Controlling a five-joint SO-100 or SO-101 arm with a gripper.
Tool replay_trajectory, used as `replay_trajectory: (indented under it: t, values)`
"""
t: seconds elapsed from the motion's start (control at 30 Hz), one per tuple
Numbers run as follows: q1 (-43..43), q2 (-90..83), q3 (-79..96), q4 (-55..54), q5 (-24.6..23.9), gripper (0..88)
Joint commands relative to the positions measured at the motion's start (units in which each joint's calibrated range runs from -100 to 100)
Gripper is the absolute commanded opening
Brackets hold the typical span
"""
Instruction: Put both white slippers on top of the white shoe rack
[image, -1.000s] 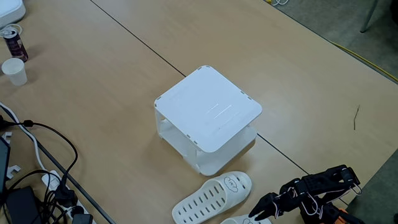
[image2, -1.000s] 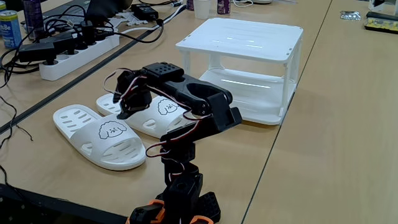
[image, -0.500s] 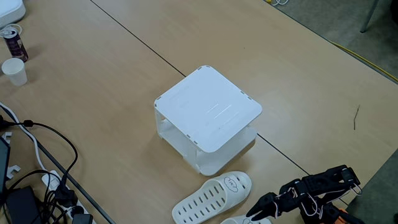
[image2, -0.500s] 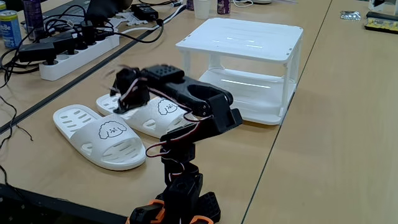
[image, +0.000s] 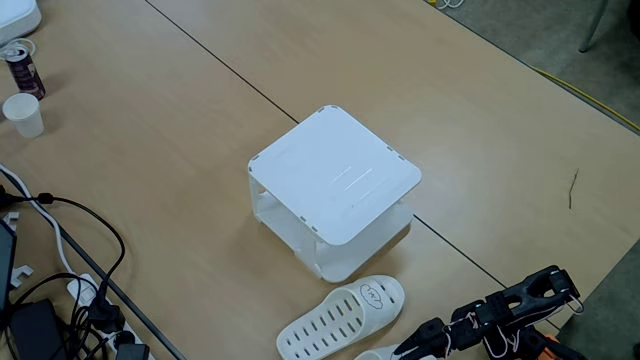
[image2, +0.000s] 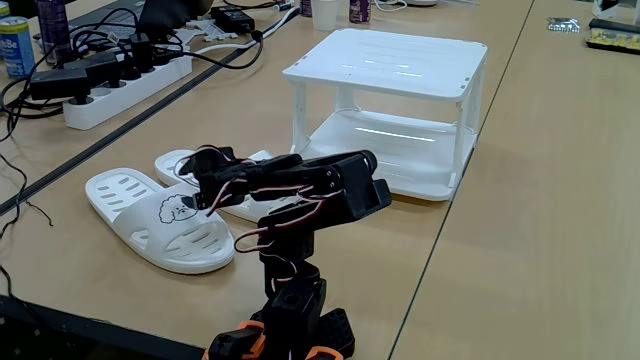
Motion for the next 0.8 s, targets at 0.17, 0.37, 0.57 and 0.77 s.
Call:
replay_trajectory:
  t: [0.17,0.37,0.57,0.77]
  values:
    - [0.40,-1.13,3.76,-1.05,0.42,22.1]
    - [0.48,-1.13,6.02,-0.10,0.42,24.4]
    - [0.64,-1.29,6.02,3.18,0.42,24.6]
    - [6.98,-1.80,5.74,9.05,0.42,24.7]
